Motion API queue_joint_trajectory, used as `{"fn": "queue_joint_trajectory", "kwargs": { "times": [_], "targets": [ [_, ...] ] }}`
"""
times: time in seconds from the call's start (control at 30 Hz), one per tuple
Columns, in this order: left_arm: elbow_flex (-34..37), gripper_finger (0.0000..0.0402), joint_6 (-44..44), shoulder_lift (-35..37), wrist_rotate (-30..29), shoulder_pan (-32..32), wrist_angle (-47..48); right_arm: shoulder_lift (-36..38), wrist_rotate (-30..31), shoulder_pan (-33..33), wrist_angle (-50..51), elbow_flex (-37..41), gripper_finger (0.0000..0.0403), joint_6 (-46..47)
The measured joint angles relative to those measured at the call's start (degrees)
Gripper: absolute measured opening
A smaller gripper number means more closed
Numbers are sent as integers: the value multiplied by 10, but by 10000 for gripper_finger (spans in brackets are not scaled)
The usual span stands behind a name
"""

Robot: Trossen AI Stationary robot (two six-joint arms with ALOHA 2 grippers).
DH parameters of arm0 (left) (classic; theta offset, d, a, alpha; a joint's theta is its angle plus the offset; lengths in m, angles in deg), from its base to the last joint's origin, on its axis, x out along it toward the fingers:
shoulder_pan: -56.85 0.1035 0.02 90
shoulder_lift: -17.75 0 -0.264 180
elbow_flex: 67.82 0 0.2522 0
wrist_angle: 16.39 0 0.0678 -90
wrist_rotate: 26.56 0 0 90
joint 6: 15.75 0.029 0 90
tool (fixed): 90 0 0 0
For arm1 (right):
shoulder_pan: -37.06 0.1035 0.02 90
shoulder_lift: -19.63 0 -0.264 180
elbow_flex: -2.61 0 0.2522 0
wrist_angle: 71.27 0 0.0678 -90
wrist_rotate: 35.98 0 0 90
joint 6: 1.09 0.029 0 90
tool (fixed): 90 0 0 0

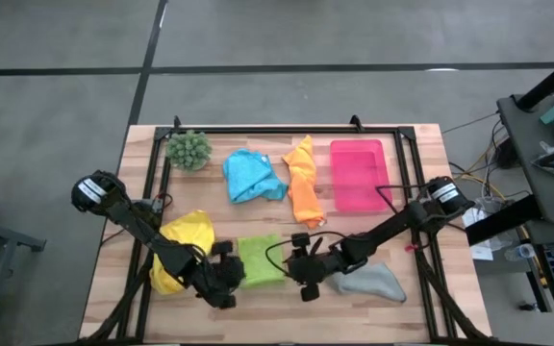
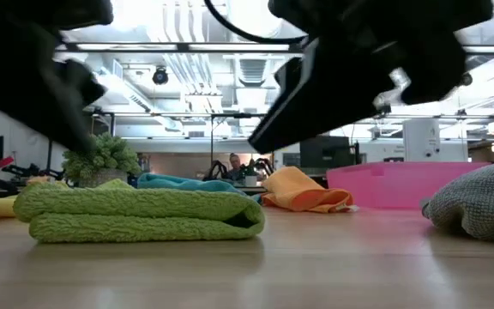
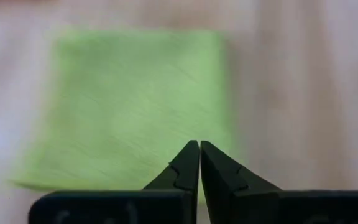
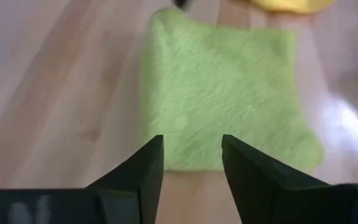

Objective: Fold microfiber towels
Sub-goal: Fold the green microfiber cloth, then put the green microfiber cloth into the pink bin

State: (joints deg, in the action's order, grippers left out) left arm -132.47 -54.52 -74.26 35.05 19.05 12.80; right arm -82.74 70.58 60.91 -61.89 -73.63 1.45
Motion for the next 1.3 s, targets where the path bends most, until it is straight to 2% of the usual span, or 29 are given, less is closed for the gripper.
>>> {"fn": "queue_joint_trajectory", "kwargs": {
  "times": [0.13, 0.3, 0.47, 0.77, 1.0, 1.17, 1.3],
  "targets": [
    [22, 1, 47, 0, -69, 49, 2, -15, 1, -38, -27, 0, 116, -23],
    [60, 1, 45, -5, -66, 111, 0, -51, 2, -91, -62, 0, 60, -22],
    [81, 1, 43, -4, -24, 124, -2, -80, 0, -109, -43, 0, 14, -22],
    [88, 1, 18, 7, -19, 124, 5, -64, 1, -111, 4, 0, 9, -26],
    [74, 1, 16, 91, 25, 123, 6, -16, 0, -111, 85, 0, 9, 26],
    [78, 1, -54, 163, 30, 117, 0, 19, -6, -111, 134, 0, 9, 125],
    [95, 1, -134, 186, 29, 113, -25, 35, -42, -108, 129, 2, 23, 218]
  ]
}}
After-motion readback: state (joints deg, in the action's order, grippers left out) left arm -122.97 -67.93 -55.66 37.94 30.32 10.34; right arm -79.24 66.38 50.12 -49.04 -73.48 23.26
